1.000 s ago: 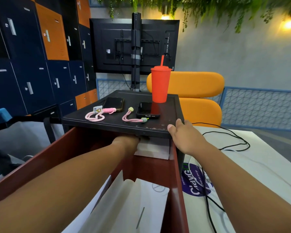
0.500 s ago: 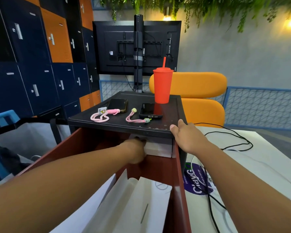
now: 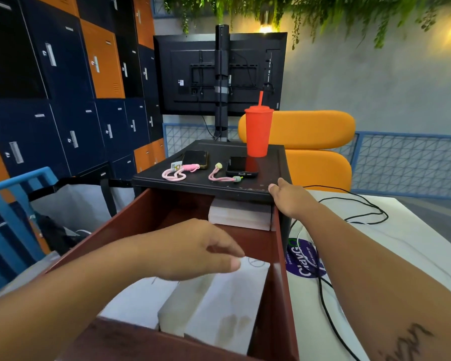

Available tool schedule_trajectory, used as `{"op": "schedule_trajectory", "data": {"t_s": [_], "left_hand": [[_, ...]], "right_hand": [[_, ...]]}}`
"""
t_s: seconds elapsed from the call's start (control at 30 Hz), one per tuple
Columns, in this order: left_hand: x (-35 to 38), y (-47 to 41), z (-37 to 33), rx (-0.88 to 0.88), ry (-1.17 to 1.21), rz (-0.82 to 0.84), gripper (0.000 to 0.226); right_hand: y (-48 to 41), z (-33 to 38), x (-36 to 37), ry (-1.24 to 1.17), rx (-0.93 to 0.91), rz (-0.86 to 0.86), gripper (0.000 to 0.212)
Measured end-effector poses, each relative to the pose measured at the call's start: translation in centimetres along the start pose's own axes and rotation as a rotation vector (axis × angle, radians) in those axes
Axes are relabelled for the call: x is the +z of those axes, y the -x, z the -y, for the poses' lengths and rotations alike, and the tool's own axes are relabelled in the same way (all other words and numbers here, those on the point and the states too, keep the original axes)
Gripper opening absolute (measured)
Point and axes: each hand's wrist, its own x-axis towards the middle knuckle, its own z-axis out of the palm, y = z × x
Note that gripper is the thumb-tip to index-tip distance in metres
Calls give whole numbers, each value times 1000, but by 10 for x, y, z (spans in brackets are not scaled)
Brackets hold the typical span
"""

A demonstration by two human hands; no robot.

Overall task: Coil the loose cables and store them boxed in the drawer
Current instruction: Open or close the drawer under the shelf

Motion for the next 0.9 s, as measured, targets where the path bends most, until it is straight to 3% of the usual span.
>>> {"op": "schedule_trajectory", "data": {"t_s": [0.13,0.23,0.33,0.43,0.7,0.9], "left_hand": [[11,37,-3,-6,122,57,22],[18,51,-4,-1,103,139,41],[24,61,-6,5,67,166,23],[26,66,-8,46,77,163,23],[25,52,-5,128,-31,27,19],[19,21,2,47,-98,-103,21]], "right_hand": [[1,0,-1,35,-30,13,41],[4,1,-3,86,-55,25,43],[10,3,-4,92,-54,37,43],[14,4,-3,85,-54,31,43],[8,2,0,-28,-12,62,52],[6,0,2,-59,10,75,53]]}}
